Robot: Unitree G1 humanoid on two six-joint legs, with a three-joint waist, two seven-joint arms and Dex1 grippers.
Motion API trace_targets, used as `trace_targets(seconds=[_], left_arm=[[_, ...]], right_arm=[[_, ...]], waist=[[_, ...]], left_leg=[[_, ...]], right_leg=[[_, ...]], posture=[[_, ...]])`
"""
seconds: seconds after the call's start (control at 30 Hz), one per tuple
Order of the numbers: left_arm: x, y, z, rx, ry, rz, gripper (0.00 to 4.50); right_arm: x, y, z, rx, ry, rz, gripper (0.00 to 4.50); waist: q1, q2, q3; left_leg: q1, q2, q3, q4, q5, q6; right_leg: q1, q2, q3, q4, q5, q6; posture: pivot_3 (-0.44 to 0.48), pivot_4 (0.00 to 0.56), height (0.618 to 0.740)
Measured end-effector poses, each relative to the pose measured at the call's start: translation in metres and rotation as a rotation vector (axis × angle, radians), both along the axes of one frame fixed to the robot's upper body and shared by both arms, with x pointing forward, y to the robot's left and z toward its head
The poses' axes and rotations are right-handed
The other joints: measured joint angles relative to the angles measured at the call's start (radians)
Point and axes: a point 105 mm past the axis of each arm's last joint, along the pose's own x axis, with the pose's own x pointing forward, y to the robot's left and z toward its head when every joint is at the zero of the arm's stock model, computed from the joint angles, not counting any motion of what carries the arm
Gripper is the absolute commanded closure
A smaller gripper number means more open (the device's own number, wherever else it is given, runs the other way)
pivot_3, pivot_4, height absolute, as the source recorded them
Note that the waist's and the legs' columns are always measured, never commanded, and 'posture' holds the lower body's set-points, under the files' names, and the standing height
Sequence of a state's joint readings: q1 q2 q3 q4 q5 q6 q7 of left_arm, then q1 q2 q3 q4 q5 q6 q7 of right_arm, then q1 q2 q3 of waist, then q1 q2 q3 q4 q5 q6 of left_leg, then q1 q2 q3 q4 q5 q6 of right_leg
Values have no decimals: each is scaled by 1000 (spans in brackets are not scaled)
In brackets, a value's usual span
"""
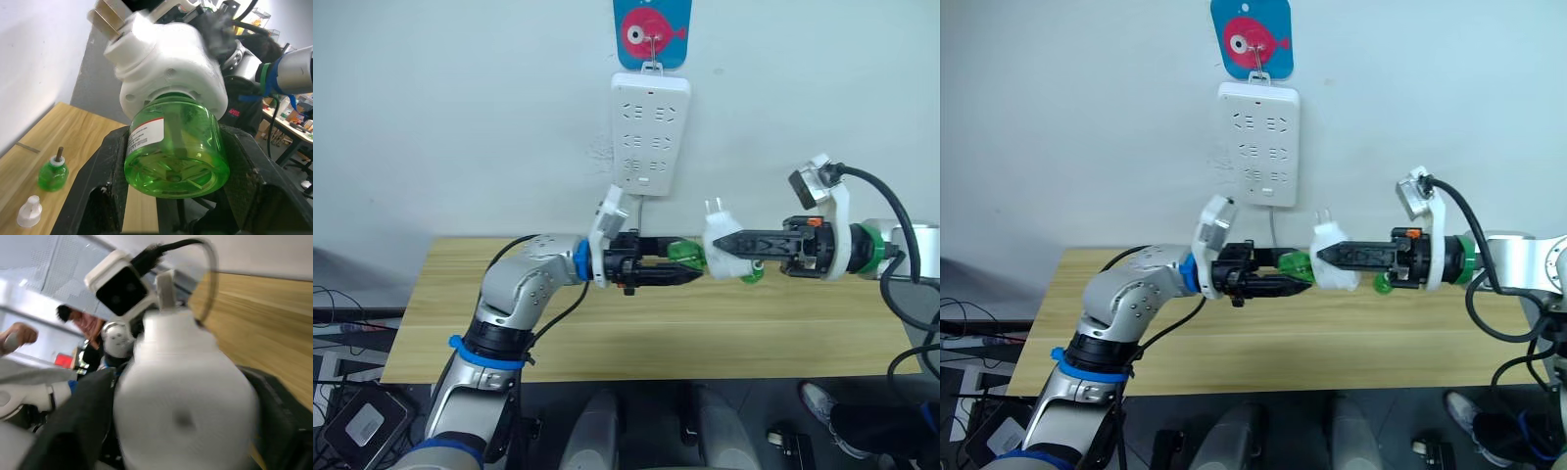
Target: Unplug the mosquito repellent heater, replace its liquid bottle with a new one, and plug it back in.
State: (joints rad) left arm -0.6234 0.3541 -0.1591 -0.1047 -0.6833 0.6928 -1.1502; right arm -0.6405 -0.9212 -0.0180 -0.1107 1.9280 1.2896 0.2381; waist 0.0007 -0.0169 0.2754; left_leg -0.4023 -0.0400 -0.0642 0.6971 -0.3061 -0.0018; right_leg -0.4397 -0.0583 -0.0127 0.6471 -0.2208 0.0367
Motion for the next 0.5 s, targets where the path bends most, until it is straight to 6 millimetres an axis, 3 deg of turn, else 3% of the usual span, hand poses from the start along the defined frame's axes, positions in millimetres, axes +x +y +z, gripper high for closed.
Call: trace_targets(seconds=[0.23, 0.37, 0.5], left_arm=[[9, 1, -4, 15, 11, 32, 2219], [9, 0, -1, 11, 5, 29, 2219], [14, 4, 1, 13, 0, 48, 2219]], right_arm=[[-9, 0, -27, -55, 59, -30, 31], [-17, 4, -31, -70, 69, 8, 31], [-31, -13, -40, -126, 134, 36, 31]], waist=[[-2, 0, 0], [-2, 0, 0], [1, 0, 0]], left_leg=[[0, 0, 0, 0, 0, 0], [0, 0, 0, 0, 0, 0], [0, 0, -1, 0, 0, 1]], right_leg=[[0, 0, 0, 1, 0, 0], [0, 0, 0, 0, 0, 0], [0, 0, -1, 0, 0, 0]], posture=[[5, 273, 740], [13, 276, 740], [22, 275, 740]])
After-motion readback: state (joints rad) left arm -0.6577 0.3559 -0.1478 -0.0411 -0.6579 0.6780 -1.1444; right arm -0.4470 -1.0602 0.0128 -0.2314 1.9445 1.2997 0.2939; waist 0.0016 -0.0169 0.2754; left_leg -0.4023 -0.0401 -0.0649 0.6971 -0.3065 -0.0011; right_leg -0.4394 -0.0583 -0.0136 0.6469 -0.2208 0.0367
